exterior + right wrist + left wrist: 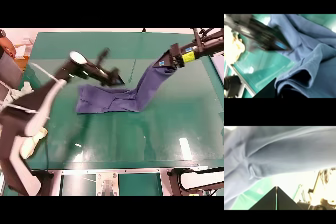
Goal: Fold the shirts.
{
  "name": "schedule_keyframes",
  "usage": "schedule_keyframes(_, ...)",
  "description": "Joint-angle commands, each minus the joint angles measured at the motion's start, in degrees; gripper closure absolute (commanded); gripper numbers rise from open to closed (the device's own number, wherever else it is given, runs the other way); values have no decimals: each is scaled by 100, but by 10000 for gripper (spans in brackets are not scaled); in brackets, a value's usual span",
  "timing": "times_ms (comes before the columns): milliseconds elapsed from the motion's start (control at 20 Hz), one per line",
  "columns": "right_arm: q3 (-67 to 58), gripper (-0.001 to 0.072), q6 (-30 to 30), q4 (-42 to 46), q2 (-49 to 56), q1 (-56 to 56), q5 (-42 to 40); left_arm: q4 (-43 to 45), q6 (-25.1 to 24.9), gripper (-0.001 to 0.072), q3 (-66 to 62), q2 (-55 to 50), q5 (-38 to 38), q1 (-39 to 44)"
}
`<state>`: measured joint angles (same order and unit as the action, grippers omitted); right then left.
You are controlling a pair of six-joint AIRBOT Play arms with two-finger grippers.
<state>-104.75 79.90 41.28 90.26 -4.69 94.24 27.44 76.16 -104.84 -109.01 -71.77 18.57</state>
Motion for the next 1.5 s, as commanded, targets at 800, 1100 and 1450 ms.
schedule_keyframes(800, -1106, 263, 490, -409, 2931, 4002, -4577, 1360, -426, 684, 4, 2970, -1421, -3510)
schedule_keyframes(1100, -1099, 257, 798, 142, 2076, 1895, -2715, 1738, -442, 684, 4, 2970, -1414, -3510)
schedule_keyframes(1450, 1189, 257, 389, 144, 1397, 448, -1834, 2168, -271, 684, 955, 2970, -1064, -3510)
